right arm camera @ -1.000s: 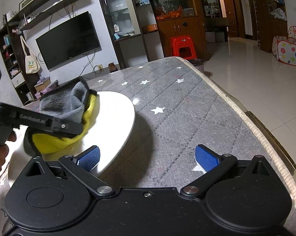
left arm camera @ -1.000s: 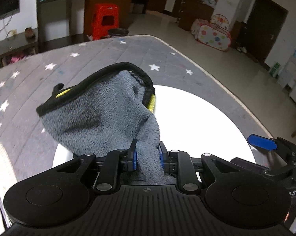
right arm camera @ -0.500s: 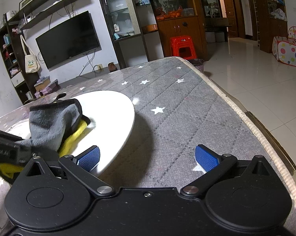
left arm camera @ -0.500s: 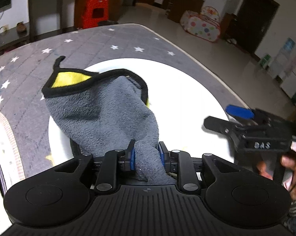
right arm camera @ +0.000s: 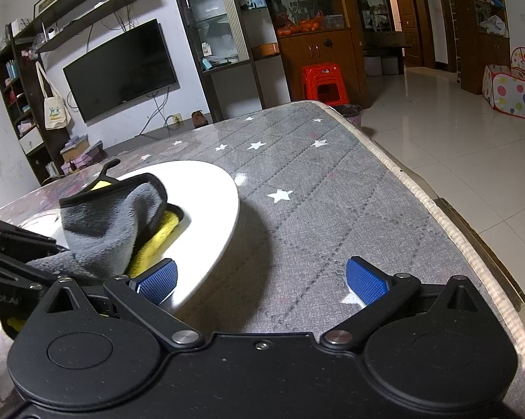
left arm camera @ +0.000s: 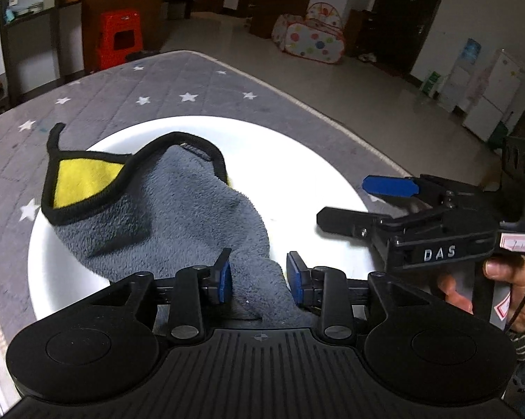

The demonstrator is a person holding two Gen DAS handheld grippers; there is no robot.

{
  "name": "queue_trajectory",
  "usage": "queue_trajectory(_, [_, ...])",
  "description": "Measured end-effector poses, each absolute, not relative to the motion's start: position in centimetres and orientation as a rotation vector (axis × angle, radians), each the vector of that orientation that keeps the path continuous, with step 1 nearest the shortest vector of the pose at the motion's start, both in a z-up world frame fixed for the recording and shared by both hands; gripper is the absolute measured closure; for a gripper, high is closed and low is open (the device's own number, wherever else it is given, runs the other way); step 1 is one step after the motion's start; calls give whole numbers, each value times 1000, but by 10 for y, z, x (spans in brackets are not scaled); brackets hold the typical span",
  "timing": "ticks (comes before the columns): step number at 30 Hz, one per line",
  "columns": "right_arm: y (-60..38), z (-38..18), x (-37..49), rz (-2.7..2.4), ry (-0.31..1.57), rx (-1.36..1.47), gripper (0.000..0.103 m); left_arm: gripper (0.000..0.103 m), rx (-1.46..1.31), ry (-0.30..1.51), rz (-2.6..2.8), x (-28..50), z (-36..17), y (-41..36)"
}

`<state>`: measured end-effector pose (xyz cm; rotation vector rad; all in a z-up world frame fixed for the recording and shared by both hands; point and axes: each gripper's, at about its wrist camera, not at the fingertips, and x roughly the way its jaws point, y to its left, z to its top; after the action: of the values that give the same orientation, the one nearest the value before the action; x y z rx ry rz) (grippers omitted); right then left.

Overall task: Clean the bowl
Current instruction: 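Wipe around the bowl's rim with the cloth in the left gripper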

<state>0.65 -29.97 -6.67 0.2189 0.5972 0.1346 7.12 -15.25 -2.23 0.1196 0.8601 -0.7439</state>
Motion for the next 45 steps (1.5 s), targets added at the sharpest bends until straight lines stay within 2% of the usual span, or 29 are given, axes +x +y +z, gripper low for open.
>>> queue_trajectory(13, [-300, -67, 7, 137, 596, 224, 0, 71, 204, 825, -764, 107, -25, -175])
queue_trajectory(27, [-302, -66, 7, 136, 596, 223, 0, 73, 99, 836, -595, 139, -26, -165])
queue_trajectory(45, [-303, -67, 7, 137, 596, 223, 0, 73, 76, 848, -518, 102, -18, -147])
